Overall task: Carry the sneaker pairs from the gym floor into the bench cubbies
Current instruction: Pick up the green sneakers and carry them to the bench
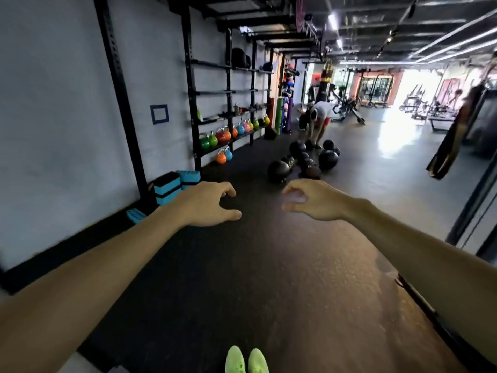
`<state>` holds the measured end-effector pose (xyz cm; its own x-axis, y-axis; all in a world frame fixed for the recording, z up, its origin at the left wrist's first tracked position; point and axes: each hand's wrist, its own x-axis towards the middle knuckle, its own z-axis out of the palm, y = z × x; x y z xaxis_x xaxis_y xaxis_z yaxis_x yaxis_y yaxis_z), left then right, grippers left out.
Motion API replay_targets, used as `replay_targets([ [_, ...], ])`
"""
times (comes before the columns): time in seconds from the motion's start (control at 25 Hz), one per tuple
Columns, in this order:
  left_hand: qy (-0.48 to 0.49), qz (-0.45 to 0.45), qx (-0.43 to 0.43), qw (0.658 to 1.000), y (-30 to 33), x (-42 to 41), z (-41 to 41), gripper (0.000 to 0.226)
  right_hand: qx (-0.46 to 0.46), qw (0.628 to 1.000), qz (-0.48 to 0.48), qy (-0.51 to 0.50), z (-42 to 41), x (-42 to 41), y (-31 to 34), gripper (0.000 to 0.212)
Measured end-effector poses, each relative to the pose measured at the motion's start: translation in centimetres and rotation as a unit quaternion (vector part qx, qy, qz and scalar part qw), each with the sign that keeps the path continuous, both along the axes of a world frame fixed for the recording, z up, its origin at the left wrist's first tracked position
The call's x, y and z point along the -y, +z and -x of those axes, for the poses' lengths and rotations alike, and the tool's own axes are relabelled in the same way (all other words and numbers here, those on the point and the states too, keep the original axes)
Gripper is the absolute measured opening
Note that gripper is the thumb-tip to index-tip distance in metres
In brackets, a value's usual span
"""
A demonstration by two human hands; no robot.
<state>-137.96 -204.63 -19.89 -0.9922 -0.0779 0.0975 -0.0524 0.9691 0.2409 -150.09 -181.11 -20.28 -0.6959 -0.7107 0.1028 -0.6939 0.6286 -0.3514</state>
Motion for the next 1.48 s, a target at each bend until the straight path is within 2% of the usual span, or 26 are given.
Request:
replay_targets([
  [0.16,-0.013,-0.016,0.060,0.998,-5.9,3.9,9.7,0.060,0.005,1.000,-0.025,-0.012,8.7,4.6,-6.4,0.046],
  [0.32,-0.015,-0.047,0.126,0.991,-14.4,5.8,16.2,0.062,0.042,0.998,-0.051,-0.011,15.2,6.9,-15.5,0.045],
  [0.52,-0.020,-0.079,0.195,0.977,-30.1,6.9,22.8,0.061,0.113,0.992,-0.052,-0.025,20.9,8.5,-32.5,0.051],
  [0.68,-0.029,-0.127,0.224,0.966,-44.7,6.9,23.8,0.065,0.142,0.987,-0.053,-0.048,22.5,8.1,-47.2,0.052],
  [0.88,-0.025,-0.146,0.301,0.942,-65.6,5.2,21.6,0.070,0.225,0.966,-0.086,-0.090,20.6,5.9,-68.2,0.049],
  [1.12,-0.025,-0.170,0.348,0.922,-85.2,1.6,16.9,0.075,0.274,0.949,-0.125,-0.096,14.9,4.6,-87.5,0.051],
  [1.36,0.005,-0.178,0.388,0.904,-99.9,-1.0,12.4,0.084,0.339,0.925,-0.160,-0.062,8.2,3.5,-101.2,0.064],
  [1.48,0.007,-0.174,0.420,0.891,-104.9,-2.4,10.9,0.070,0.360,0.915,-0.178,-0.048,5.6,2.9,-105.3,0.069],
])
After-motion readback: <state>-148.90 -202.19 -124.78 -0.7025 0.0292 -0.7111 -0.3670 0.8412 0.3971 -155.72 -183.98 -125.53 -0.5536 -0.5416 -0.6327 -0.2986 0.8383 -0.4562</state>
